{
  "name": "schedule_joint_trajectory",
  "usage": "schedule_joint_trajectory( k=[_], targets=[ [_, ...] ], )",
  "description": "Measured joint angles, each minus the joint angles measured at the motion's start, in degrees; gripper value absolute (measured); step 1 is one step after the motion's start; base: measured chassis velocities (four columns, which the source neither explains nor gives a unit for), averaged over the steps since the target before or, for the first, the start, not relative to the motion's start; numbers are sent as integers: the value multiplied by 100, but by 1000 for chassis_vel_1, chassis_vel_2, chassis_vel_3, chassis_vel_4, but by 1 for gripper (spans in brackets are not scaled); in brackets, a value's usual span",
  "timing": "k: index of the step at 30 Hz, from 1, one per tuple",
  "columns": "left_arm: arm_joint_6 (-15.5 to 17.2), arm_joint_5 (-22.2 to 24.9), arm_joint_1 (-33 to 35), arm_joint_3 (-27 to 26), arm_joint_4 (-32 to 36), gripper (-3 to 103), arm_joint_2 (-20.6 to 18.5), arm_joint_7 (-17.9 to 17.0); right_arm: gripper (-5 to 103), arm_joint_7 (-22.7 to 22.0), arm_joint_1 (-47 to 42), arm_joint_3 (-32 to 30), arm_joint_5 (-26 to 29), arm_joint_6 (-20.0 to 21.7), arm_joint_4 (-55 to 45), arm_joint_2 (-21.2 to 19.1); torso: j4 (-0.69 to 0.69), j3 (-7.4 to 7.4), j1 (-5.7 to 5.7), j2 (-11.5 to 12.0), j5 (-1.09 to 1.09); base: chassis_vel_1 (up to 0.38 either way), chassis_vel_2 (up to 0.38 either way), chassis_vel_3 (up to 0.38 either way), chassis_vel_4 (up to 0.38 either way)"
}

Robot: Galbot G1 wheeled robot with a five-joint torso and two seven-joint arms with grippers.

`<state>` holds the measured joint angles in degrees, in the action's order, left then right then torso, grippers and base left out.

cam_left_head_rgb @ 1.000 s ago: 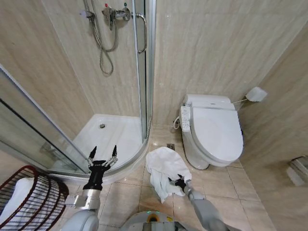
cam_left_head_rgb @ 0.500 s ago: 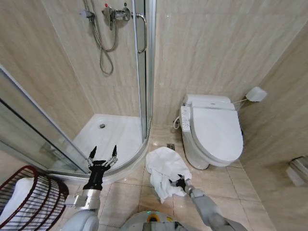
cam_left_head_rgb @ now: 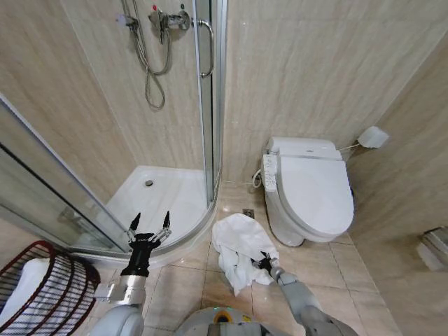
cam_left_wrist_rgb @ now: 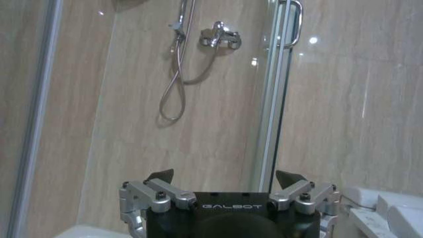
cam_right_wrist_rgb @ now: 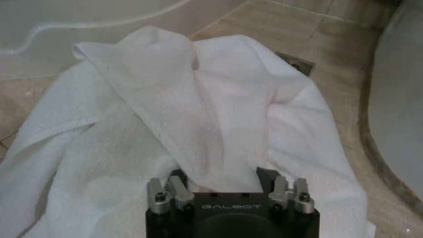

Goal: Discard the used towel into the hamper.

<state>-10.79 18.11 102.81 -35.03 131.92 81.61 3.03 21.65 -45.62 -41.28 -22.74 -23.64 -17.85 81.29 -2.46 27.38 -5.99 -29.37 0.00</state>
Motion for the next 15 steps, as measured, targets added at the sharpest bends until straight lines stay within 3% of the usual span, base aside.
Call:
schedule_joint_trajectory(
  k=[2, 3, 5, 15],
  targets=[
    [0, 0, 0, 0, 0, 100, 0, 0, 65, 10, -18, 15, 36, -77, 17, -27, 0, 0, 0, 0, 1, 0, 0, 0, 0],
    [0, 0, 0, 0, 0, 100, 0, 0, 57, 16, -36, 17, 71, -104, 17, -55, 0, 0, 0, 0, -1, 0, 0, 0, 0],
    [0, 0, 0, 0, 0, 100, 0, 0, 57, 4, -43, 17, 86, -105, 17, -63, 0, 0, 0, 0, -1, 0, 0, 0, 0],
    [0, 0, 0, 0, 0, 100, 0, 0, 26, -138, -146, 114, 318, -236, -11, -50, 0, 0, 0, 0, 0, 0, 0, 0, 0]
  ],
)
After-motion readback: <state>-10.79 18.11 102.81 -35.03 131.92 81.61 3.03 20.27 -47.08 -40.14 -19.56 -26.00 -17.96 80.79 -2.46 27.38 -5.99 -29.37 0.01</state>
